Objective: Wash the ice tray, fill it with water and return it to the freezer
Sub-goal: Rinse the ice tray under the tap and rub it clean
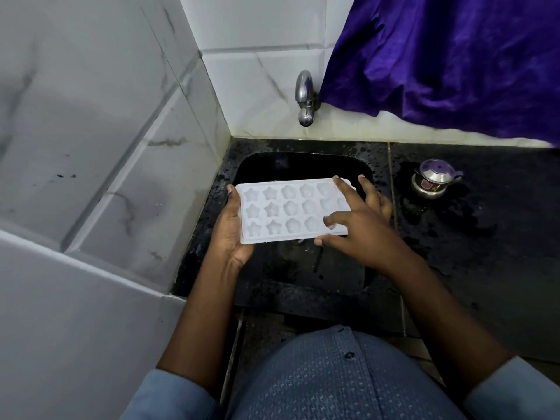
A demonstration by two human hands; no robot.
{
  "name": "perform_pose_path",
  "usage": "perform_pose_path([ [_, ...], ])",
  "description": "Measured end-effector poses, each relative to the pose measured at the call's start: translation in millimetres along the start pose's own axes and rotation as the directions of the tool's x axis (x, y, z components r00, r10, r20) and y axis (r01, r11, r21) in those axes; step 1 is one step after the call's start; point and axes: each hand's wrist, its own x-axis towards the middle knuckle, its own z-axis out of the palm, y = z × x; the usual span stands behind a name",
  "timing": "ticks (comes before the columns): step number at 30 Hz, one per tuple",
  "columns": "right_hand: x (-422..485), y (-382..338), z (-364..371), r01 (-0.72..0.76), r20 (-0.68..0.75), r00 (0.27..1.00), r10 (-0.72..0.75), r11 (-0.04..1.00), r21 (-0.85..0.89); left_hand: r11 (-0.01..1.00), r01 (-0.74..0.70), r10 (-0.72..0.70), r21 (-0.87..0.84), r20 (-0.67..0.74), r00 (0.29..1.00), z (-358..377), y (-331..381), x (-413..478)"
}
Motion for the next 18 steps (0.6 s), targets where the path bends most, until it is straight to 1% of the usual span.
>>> perform_pose_path([
  [5,-0.4,-2.1,1.2,0.009,-0.032,0.999,-0.009,1.0,0.007,1.0,0.002,-0.002,-0.002,0.003,1.0,-0.4,-1.1,0.2],
  [7,-1.7,-2.2,0.9,0.011,-0.065,0.998,-0.009,1.0,0.025,1.0,0.0,0.0,-0.005,-0.002,1.0,-1.5,-2.2,-0.3],
  [10,-2.7,-0.7,0.2,0.074,-0.103,0.993,-0.064,0.993,0.094,1.0,0.001,-0.001,-0.01,-0.002,1.0,-0.6,-2.5,-2.2],
  [12,-2.1,-1.8,1.2,0.115,-0.064,0.992,-0.109,0.988,0.104,1.0,0.004,-0.004,-0.013,-0.004,1.0,1.1,-2.8,-3.7],
  [15,-1.8,-6.9,4.4,0.102,0.043,0.994,-0.105,0.992,0.069,1.0,-0.002,0.002,-0.004,-0.005,1.0,3.0,-2.4,-3.5],
  [18,-2.3,-8.4,7.4,0.089,0.06,0.994,-0.093,0.994,0.058,1.0,-0.004,0.004,0.001,-0.009,1.0,3.6,-1.6,-3.6],
])
